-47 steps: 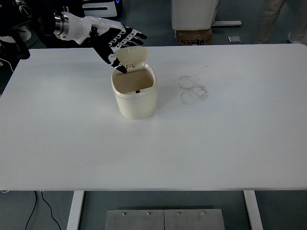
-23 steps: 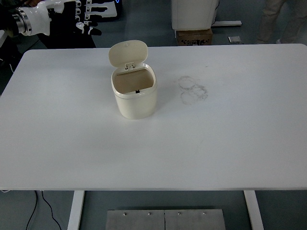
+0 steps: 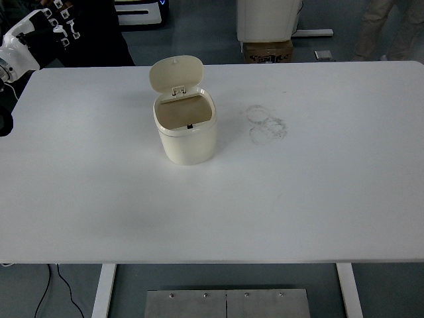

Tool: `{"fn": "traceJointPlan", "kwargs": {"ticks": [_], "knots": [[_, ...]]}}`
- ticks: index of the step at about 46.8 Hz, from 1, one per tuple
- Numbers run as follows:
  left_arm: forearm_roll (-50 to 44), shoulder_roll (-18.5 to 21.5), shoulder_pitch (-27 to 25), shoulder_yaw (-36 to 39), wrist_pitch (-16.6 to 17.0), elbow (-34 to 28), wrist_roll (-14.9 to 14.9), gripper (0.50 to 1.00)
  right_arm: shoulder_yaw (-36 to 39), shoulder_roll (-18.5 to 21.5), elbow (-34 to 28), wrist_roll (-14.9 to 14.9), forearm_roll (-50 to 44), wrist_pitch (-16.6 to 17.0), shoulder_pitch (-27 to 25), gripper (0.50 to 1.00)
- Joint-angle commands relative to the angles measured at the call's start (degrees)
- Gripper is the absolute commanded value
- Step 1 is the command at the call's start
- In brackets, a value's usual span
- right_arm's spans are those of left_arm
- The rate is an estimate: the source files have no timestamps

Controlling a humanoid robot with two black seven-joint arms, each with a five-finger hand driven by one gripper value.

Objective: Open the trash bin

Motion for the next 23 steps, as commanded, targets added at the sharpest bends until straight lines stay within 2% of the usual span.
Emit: {"fn": "traceJointPlan", "kwargs": {"ticks": [1,7,14,23], "knots": [[-1.2,0.1,2.7,-3.3,-0.1,0.6,-1.5,1.000,0.0,0.0,0.0,0.0,0.0,0.0,0.0,0.991],[-7.9,-0.2,7.6,-9.7,-0.1,0.9,-1.6,1.000,0.0,0.0,0.0,0.0,0.0,0.0,0.0,0.991],[-11.9,-0.7,11.7,-13.5,0.2,1.2,-1.6,1.000,0.0,0.0,0.0,-0.1,0.0,0.0,0.0,0.991],[-14.0,-0.8,14.4,-17.6,0.0,3.4,-1.5,1.000,0.0,0.0,0.0,0.0,0.0,0.0,0.0,0.991]]}}
